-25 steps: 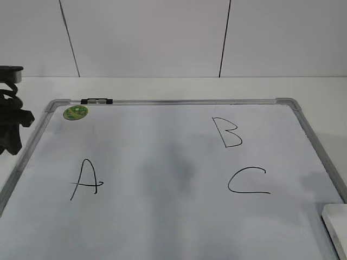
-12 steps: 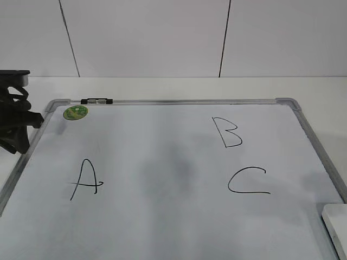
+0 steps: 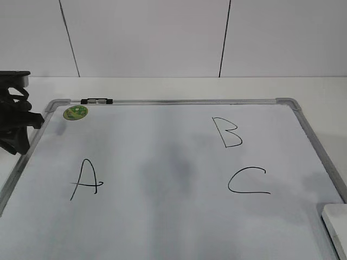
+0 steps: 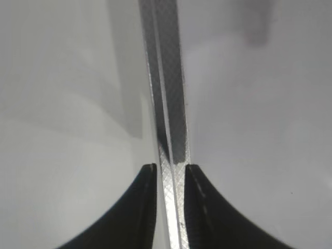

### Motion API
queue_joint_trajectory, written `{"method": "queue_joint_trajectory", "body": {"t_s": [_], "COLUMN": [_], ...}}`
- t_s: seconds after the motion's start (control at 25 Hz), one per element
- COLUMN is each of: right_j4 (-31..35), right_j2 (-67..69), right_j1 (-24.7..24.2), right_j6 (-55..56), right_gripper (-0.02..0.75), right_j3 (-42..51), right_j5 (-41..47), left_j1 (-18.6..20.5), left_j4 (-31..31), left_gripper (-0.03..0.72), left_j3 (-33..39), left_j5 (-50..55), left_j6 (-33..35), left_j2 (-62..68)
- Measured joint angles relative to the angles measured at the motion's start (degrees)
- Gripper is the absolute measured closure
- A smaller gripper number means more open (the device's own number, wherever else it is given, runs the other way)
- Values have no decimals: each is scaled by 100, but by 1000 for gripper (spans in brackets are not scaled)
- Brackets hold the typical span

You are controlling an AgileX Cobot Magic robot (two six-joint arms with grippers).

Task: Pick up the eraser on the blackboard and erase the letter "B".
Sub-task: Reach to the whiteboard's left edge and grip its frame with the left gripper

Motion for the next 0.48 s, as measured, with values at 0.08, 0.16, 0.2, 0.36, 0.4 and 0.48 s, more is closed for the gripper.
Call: {"method": "queue_joint_trajectory", "body": {"t_s": [0.08,0.16,0.2,0.36,0.4,0.48], "right_j4": [0,0,0,0,0,0], "right_j2": [0,0,0,0,0,0], "right_j1": [0,0,0,0,0,0], "right_j6": [0,0,0,0,0,0], "right_gripper": [169,169,169,169,169,169], "right_j3": [0,0,0,0,0,0], "right_j5": [0,0,0,0,0,0], "left_j1": [0,0,0,0,0,0], "left_j4": [0,0,0,0,0,0], "left_gripper": [543,538,536,516,498,465], "left_j3": [0,0,0,0,0,0], "left_j5": [0,11,19,19,19,19], "left_j6": [0,0,0,0,-2,-2], "left_j2": [0,0,0,0,0,0]}}
